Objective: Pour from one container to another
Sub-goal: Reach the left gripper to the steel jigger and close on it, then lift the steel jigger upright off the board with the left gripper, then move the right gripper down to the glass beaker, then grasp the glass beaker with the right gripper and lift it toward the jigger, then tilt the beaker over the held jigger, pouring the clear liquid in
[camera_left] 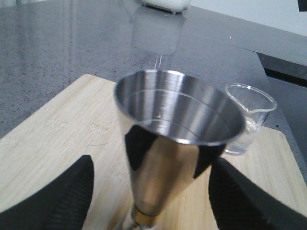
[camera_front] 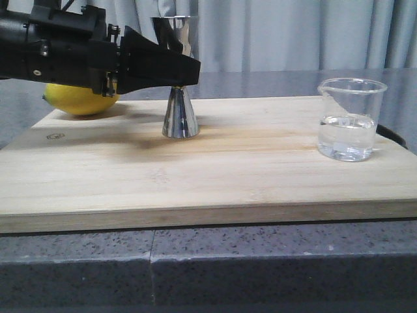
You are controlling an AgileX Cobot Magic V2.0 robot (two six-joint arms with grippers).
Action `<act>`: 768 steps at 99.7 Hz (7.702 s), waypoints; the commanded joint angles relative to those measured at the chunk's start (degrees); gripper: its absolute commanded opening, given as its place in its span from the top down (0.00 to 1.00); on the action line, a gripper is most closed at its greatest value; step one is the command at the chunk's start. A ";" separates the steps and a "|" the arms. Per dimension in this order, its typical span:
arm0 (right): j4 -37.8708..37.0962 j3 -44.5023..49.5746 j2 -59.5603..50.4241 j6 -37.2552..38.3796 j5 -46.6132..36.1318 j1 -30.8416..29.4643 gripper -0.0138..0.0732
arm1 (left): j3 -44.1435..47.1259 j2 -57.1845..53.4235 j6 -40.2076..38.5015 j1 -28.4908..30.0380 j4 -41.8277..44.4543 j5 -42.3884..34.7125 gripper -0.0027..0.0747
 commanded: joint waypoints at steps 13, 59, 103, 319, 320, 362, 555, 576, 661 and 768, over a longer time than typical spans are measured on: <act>-0.26 -2.03 0.69 -0.53 -4.12 0.15 0.18 | -1.89 -1.20 -0.52 -1.16 -4.30 6.53 0.37; -0.26 -2.03 0.69 -0.53 -4.12 0.15 0.18 | -1.89 -1.20 -0.52 -2.09 -4.30 6.53 0.67; -0.26 -2.03 0.69 -0.53 -4.12 0.15 0.18 | -3.39 -1.20 -2.12 -2.09 -4.30 6.53 0.77; 13.39 24.41 21.42 -13.41 -73.81 35.40 0.18 | -4.74 -3.28 5.81 -2.09 -4.30 5.89 0.77; 13.39 24.70 21.42 -13.48 -74.33 35.40 0.18 | -4.74 -3.28 5.81 -2.09 -4.30 5.89 0.77; 15.93 25.83 32.71 -12.89 -82.58 35.40 0.18 | -4.74 -3.28 5.81 -2.09 -4.30 5.89 0.77; -4.32 -36.24 40.98 -15.45 -11.92 35.46 0.51 | -4.74 -3.28 5.81 -2.09 -4.30 5.89 0.77; -5.06 -43.89 45.47 -21.91 -4.63 36.11 0.51 | -4.74 -3.28 5.81 -2.09 -4.30 5.89 0.77; -34.04 -50.92 55.53 -27.12 9.00 49.06 0.51 | -4.74 -3.28 5.81 -2.09 -4.30 5.89 0.77; -43.01 -50.92 56.02 -37.98 12.37 53.31 0.51 | -4.74 -3.28 5.81 -2.09 -4.30 5.89 0.77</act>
